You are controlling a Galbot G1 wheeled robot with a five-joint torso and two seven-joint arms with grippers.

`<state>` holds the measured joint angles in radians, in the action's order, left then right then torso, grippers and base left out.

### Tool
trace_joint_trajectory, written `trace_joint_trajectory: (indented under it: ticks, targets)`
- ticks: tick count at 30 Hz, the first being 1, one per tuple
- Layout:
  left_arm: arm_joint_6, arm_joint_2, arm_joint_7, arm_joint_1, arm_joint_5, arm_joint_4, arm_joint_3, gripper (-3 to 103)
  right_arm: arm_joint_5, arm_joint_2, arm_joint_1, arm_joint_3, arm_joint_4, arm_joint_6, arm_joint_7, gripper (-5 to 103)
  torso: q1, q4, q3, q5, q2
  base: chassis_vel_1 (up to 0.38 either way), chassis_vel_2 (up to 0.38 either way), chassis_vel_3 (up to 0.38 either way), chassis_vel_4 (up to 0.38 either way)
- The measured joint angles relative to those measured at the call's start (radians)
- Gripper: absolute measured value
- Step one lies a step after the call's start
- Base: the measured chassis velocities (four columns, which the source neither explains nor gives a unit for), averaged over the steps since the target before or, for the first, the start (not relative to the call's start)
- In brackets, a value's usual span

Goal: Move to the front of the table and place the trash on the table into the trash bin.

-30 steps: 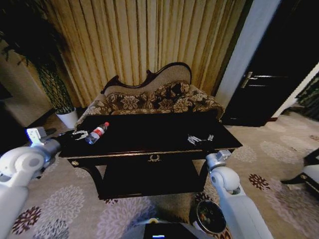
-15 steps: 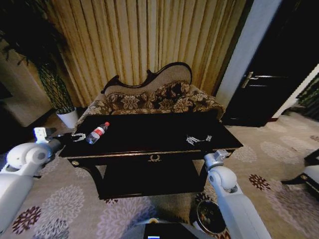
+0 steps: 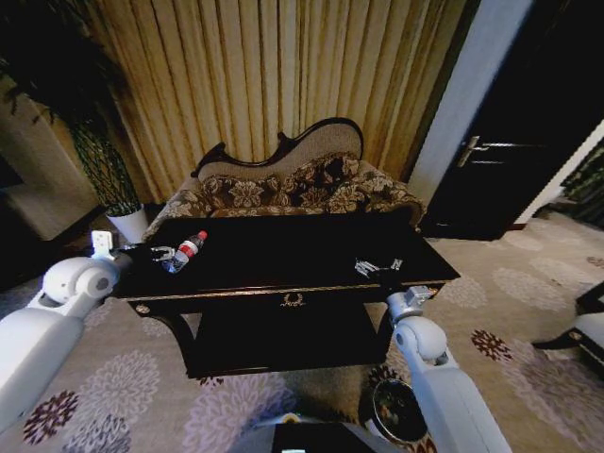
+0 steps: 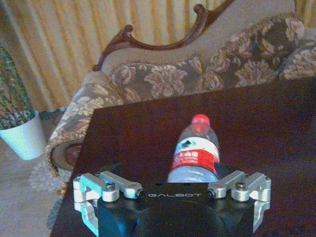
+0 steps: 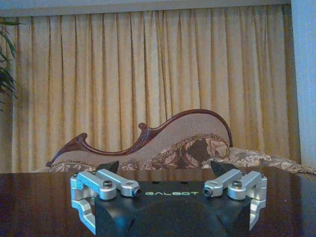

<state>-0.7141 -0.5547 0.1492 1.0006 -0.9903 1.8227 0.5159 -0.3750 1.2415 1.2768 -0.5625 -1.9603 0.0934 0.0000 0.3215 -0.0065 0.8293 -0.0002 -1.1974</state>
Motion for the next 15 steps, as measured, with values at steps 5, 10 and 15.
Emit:
trace_joint_trajectory:
  ticks: [5,10,15]
  targets:
    - [0.001,-0.015,-0.004,-0.011,0.020,0.003,-0.032,100,0.007,0.003,0.003,-0.004,0.009,-0.011,0.000,100,0.000,0.0000,0.000,0.0000,0.000,0.000,0.000,0.000,0.000]
    - [0.001,-0.033,-0.006,-0.042,0.039,-0.005,-0.083,100,0.012,0.001,0.005,-0.010,0.010,-0.013,0.000,100,0.000,-0.0002,0.000,0.0000,0.000,0.000,0.000,0.000,0.000]
    - [0.001,-0.069,-0.003,-0.055,0.053,0.002,-0.120,100,0.014,0.000,0.002,-0.010,0.008,-0.013,0.000,100,0.000,-0.0002,0.000,0.0001,0.000,0.000,0.000,0.000,0.000]
